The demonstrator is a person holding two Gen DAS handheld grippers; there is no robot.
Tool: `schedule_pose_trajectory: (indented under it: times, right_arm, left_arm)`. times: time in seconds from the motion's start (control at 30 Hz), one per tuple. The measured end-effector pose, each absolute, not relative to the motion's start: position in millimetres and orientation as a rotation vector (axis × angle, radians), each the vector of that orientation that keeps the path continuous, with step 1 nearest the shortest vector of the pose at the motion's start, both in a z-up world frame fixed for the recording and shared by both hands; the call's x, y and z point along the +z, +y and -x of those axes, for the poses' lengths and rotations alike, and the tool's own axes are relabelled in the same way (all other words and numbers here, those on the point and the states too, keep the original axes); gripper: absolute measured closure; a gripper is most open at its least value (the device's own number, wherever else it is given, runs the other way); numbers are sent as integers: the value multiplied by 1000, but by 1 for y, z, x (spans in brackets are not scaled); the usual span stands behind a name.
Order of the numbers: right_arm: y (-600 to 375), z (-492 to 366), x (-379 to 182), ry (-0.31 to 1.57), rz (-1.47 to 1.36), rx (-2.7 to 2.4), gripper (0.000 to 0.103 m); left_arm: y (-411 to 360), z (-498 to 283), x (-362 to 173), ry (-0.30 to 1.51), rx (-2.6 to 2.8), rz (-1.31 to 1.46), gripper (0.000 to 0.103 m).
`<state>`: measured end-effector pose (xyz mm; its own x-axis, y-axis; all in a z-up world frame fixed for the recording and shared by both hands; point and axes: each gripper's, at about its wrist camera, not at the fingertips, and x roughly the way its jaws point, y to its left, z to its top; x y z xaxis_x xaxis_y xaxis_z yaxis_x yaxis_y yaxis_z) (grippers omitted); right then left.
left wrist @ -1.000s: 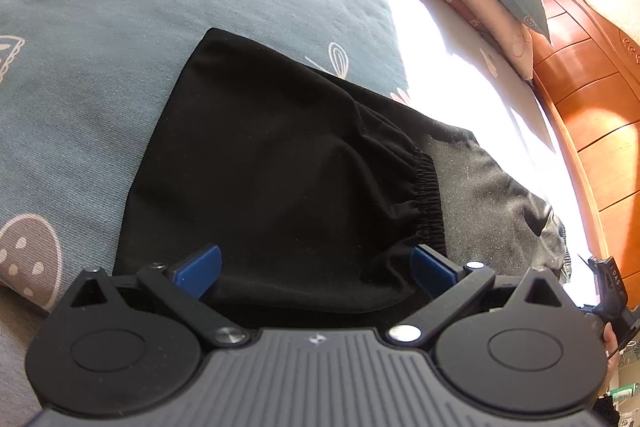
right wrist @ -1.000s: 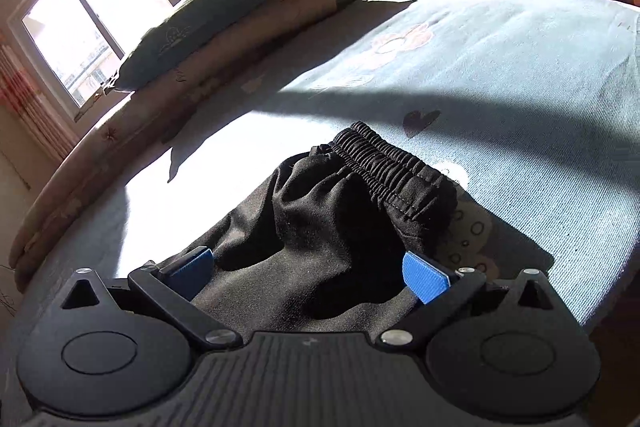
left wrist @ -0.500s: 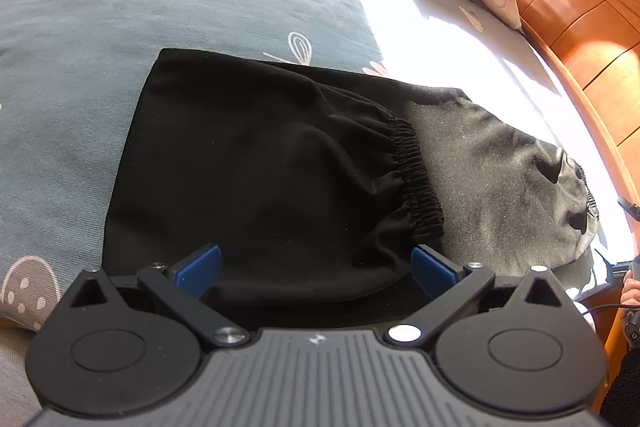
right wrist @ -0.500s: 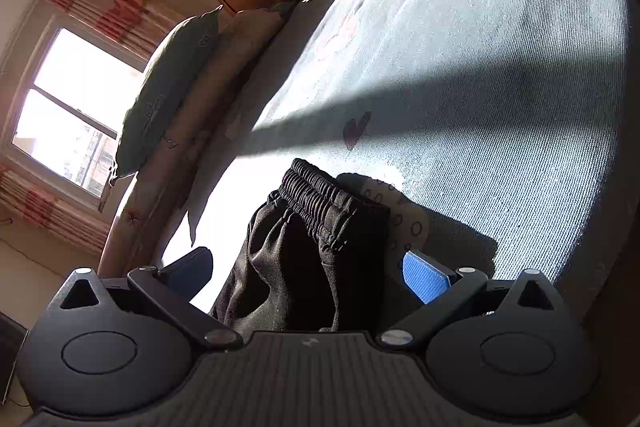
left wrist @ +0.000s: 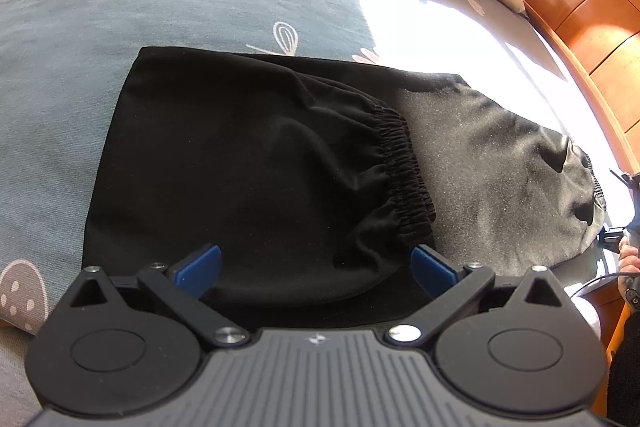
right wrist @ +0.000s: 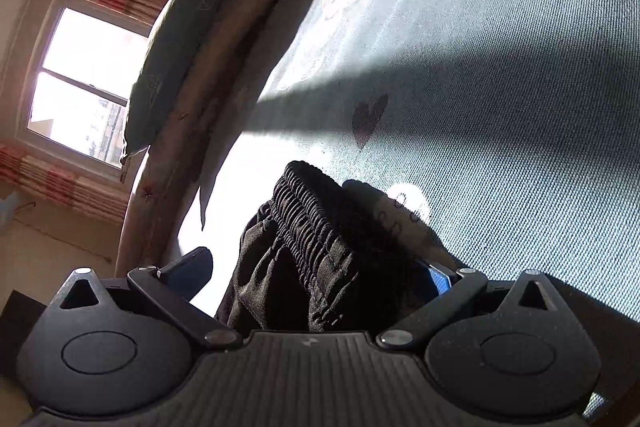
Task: Fold clothes
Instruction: 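Lower the right gripper onto the elastic waistband and close it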
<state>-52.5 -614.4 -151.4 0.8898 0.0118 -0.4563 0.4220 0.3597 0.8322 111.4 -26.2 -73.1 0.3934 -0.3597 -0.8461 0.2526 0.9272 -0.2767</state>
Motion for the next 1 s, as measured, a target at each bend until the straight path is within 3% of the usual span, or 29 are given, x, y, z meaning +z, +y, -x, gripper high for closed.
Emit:
schedule_pose_trajectory:
  times: [0.33,0.6,1.0]
  right_arm:
    - [-616,48,-152,524,-1189,-147,0]
    - [-621,39,-154,400,-1159,-145,0]
    - [-610,28,-150,515,-1089,-74,0]
  left_arm:
    - [-31,-116,-74,1107,-381,106,2]
    - [-36,-119,-74,1108,-389,100,2]
    - [-33,-126,-82,1122,-372,120,2]
